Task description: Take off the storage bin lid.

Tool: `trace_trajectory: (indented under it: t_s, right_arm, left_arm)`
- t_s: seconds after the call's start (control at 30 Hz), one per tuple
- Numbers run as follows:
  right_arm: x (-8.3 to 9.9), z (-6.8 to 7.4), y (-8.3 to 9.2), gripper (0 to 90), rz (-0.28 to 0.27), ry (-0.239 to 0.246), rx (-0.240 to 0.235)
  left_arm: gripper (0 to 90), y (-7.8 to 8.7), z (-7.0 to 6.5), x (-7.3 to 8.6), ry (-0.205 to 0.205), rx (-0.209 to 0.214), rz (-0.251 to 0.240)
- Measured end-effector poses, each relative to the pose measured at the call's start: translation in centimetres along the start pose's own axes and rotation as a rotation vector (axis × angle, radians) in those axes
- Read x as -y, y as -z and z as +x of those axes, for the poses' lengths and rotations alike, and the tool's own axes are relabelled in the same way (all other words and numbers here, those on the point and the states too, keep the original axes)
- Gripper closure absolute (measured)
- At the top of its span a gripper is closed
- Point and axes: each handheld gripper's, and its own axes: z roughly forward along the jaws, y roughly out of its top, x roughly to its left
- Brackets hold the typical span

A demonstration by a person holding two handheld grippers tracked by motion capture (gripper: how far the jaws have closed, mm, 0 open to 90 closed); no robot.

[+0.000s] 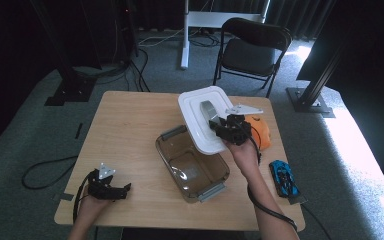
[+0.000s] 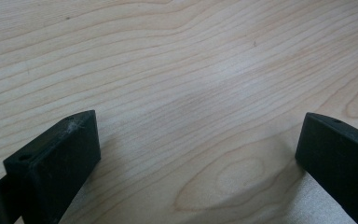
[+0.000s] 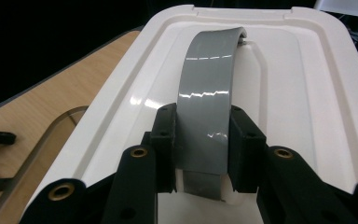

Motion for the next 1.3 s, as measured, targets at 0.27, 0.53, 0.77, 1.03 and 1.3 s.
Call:
trace_trajectory:
  t_s: [0.27,0.53,0.77,1.03,1.3]
  right_arm:
    - [-0.4,-1.4,-1.2,67.6,0.002,-0.025,0.022]
    - [-0.9,-2.7,-2.5,67.6,0.017,-0.043,0.051]
    - [-1.3,-3.8,-3.6,67.6,0.024,-0.045,0.071]
    - [-1.2,-5.0,-5.3,67.6,0.043,-0.061,0.087]
    - [-1.2,-6.2,-7.0,67.5,0.06,-0.086,0.093]
  left_arm:
    - [0.3,0.0,0.0,0.0,0.0,-0.001,0.0]
    - [0.2,0.0,0.0,0.0,0.003,0.002,0.0]
    - [0.2,0.0,0.0,0.0,0.004,0.002,-0.001]
    - [0.2,0.0,0.0,0.0,0.002,0.002,0.0]
    - [0.2,0.0,0.0,0.0,0.002,0.002,0.0]
